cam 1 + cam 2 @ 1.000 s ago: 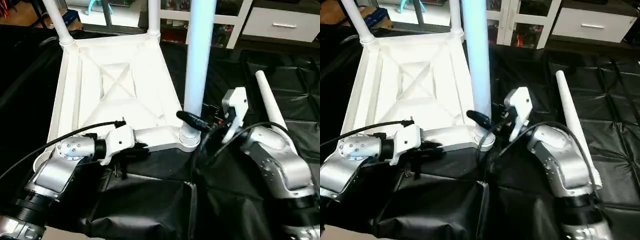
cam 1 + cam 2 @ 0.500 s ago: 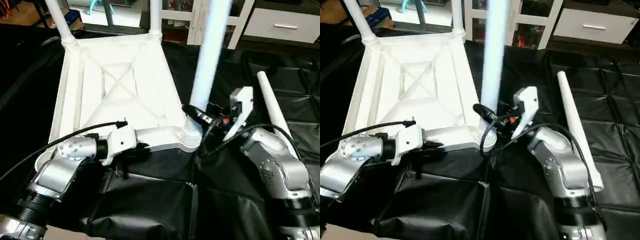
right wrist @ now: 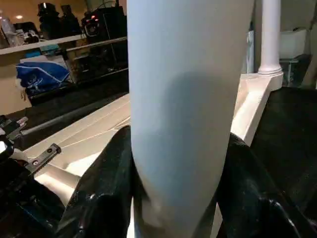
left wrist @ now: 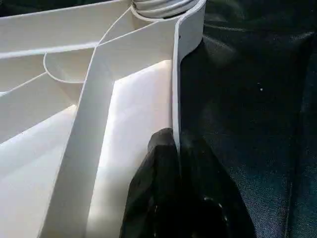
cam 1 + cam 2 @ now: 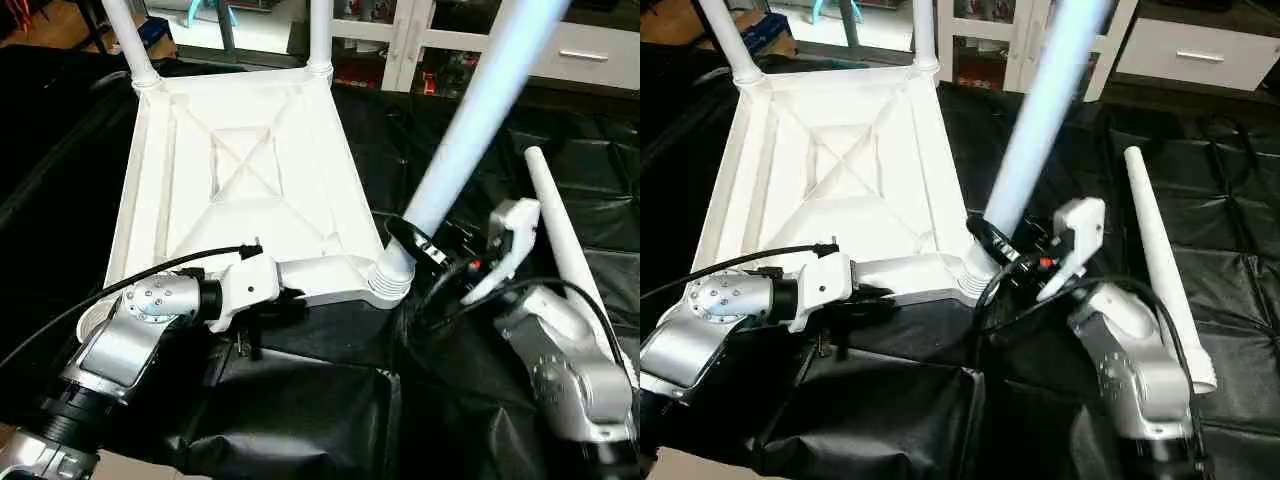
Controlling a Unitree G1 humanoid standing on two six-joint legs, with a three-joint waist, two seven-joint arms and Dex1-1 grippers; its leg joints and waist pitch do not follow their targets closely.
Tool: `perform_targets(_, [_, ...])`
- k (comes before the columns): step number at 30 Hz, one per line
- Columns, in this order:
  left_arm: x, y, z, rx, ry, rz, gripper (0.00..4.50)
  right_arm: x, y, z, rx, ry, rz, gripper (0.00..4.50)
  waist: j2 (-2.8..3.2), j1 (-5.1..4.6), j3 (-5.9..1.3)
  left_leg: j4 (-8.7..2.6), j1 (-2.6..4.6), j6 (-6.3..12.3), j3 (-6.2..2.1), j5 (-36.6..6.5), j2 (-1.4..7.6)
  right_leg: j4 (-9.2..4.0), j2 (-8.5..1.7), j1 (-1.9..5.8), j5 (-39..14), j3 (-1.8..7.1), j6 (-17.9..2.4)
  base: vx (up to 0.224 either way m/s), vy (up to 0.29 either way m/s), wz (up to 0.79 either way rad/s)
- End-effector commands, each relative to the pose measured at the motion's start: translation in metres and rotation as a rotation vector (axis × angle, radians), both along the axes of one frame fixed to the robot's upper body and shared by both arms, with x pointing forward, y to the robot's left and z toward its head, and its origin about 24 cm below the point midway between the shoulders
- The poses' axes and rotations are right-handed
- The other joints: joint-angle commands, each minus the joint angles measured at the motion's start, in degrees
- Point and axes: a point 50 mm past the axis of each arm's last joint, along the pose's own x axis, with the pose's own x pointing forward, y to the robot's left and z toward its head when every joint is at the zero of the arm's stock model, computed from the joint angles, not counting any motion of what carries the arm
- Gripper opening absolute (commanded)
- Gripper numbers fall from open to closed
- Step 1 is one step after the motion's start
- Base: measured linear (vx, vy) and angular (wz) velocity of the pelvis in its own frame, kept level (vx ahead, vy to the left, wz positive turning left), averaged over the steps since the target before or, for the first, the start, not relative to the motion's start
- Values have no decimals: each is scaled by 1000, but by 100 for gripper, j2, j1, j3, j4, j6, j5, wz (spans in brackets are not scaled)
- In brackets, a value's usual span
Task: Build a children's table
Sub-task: Insert table leg to table base
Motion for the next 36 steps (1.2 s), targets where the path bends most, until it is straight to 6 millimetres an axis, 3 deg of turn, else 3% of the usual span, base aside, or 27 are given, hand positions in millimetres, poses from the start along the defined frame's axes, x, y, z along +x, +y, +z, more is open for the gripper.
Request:
perform_targets(1, [1, 9, -16, 46, 47, 76, 0, -9, 0, -25, -56, 113, 2, 182, -5, -12, -251, -469, 125, 107, -109, -1639, 290, -414, -216, 155, -1801, 189, -954, 0, 0, 0])
perform_targets(4, [1, 9, -17, 47, 47, 76, 0, -15, 5, -33, -120, 118, 46, 182, 1, -7, -250, -467, 105, 136, -107, -1522, 285, -391, -210, 175, -1591, 181, -994, 0, 0, 0])
perform_targets(19, [0, 11, -18, 50, 44, 79, 0, -33, 20, -44, -233, 167, 247, 182, -28, -29, -204, -516, 98, 60, -152, -1990, 294, -474, -242, 160, -2398, 199, -735, 0, 0, 0])
perform_targets(20, [0, 11, -17, 51, 44, 80, 0, -35, 19, -48, -254, 188, 253, 182, -10, -28, -200, -521, 104, 51, -157, -2019, 296, -479, -244, 153, -2448, 201, -719, 0, 0, 0])
perform_targets(27, [1, 11, -17, 53, 46, 74, 0, -27, 22, -51, -262, 230, 252, 182, 4, -63, -161, -556, 125, -58, -193, -2396, 294, -530, -253, 118, -2956, 199, -604, 0, 0, 0])
perform_targets(33, [3, 9, -17, 51, 43, 70, 0, -12, 41, -42, -273, 218, 348, 182, -2, -95, -139, -572, 151, -141, -236, -2692, 289, -577, -269, 70, -3563, 203, -445, 0, 0, 0])
perform_targets(35, [3, 10, -17, 51, 43, 71, 0, -10, 46, -41, -289, 220, 390, 182, -43, -95, -157, -575, 139, -130, -238, -2648, 295, -578, -274, 82, -3529, 207, -413, 0, 0, 0])
perform_targets(36, [3, 10, -17, 52, 43, 73, 0, -10, 48, -41, -296, 221, 410, 182, -31, -88, -158, -576, 141, -121, -235, -2629, 298, -574, -272, 73, -3487, 211, -418, 0, 0, 0])
